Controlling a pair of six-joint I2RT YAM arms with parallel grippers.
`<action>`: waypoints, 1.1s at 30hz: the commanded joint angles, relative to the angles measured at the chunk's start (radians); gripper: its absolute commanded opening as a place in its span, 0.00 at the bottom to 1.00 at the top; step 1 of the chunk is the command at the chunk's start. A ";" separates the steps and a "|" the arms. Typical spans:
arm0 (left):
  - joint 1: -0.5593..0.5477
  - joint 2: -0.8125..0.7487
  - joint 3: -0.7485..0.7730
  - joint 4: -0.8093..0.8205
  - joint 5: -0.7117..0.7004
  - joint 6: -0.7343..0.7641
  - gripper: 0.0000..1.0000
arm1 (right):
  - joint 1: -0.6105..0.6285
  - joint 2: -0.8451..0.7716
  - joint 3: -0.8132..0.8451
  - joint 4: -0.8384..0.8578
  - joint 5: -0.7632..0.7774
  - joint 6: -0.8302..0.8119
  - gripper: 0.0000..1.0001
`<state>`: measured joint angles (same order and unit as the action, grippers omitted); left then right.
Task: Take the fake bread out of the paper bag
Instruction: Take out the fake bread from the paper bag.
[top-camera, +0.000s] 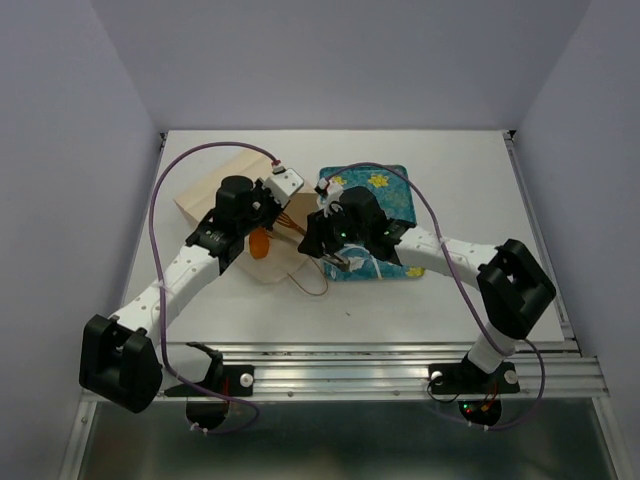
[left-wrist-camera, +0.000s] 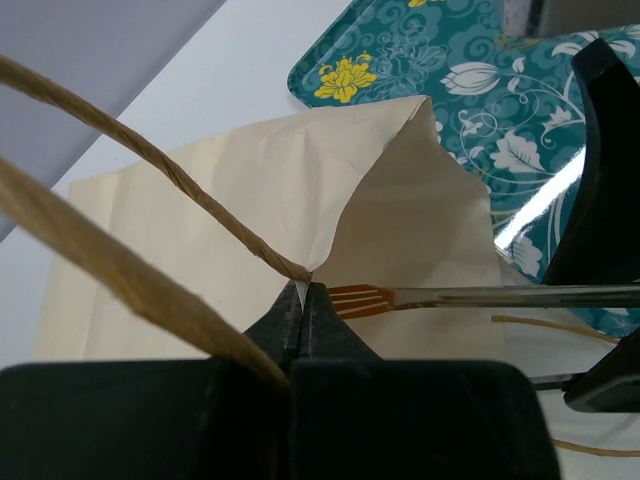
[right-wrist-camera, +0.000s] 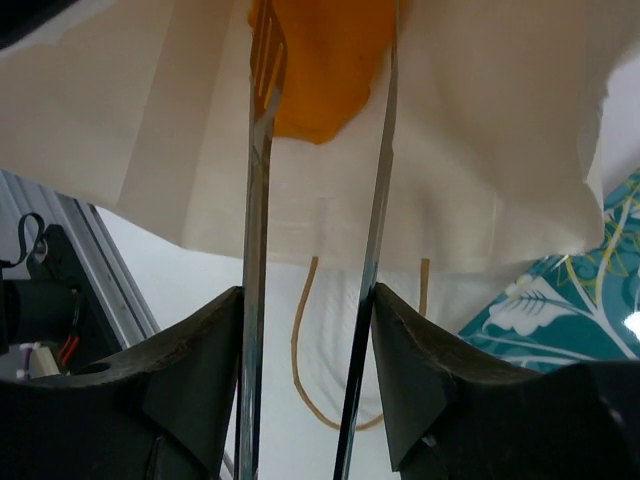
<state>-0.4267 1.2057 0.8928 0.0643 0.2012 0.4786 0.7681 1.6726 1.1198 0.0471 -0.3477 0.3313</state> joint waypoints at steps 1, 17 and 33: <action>-0.007 0.009 0.055 0.060 0.000 -0.017 0.00 | 0.039 0.030 0.064 0.145 0.102 0.034 0.57; -0.007 0.038 0.075 0.066 0.004 -0.032 0.00 | 0.138 0.157 0.179 0.050 0.182 -0.020 0.66; -0.007 0.045 0.075 0.068 0.017 -0.034 0.00 | 0.195 0.297 0.330 -0.124 0.343 -0.077 0.62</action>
<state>-0.4171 1.2491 0.9192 0.0814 0.1680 0.4511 0.9245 1.9610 1.3933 -0.0780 -0.0101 0.3080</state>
